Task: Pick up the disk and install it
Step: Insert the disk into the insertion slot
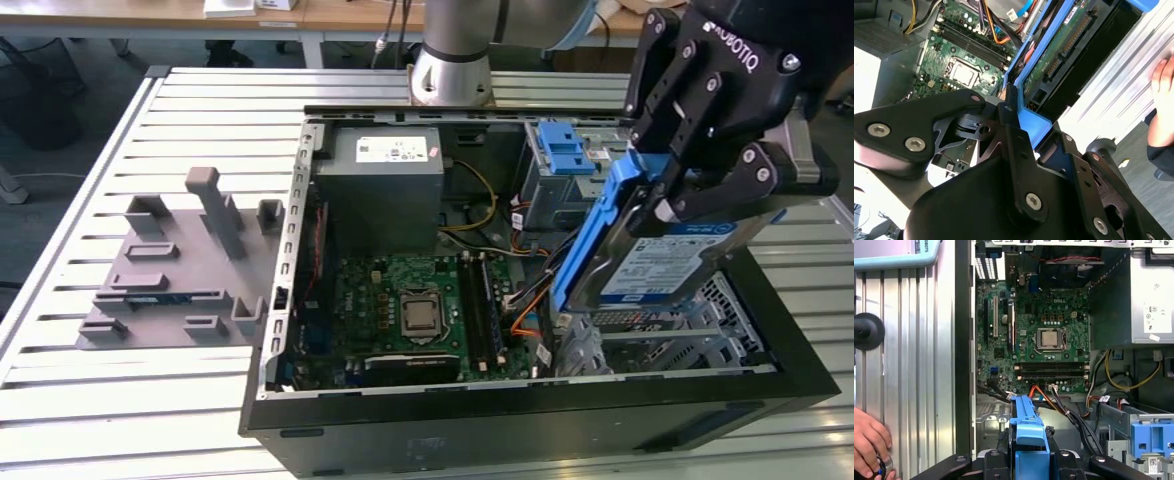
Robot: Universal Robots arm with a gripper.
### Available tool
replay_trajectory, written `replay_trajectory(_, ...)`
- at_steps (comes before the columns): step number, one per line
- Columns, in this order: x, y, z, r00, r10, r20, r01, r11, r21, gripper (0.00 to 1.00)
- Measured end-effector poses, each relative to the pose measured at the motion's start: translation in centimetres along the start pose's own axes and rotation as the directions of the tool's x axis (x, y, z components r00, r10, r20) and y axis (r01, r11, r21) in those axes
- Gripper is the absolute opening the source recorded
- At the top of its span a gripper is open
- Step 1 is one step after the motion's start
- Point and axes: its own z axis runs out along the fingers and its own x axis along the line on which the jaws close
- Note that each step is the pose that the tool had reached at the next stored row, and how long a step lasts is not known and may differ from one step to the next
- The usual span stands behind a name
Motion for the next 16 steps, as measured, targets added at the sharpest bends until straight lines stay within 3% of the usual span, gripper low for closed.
replay_trajectory(5, -0.02, -0.83, 0.14, 1.0, 0.0, 0.0, 0.0, 1.0, 0.0, 0.36)
replay_trajectory(16, -0.04, -1.75, 0.44, 1.0, 0.0, -0.0001, 0.0, 1.0, 0.0, 0.36)
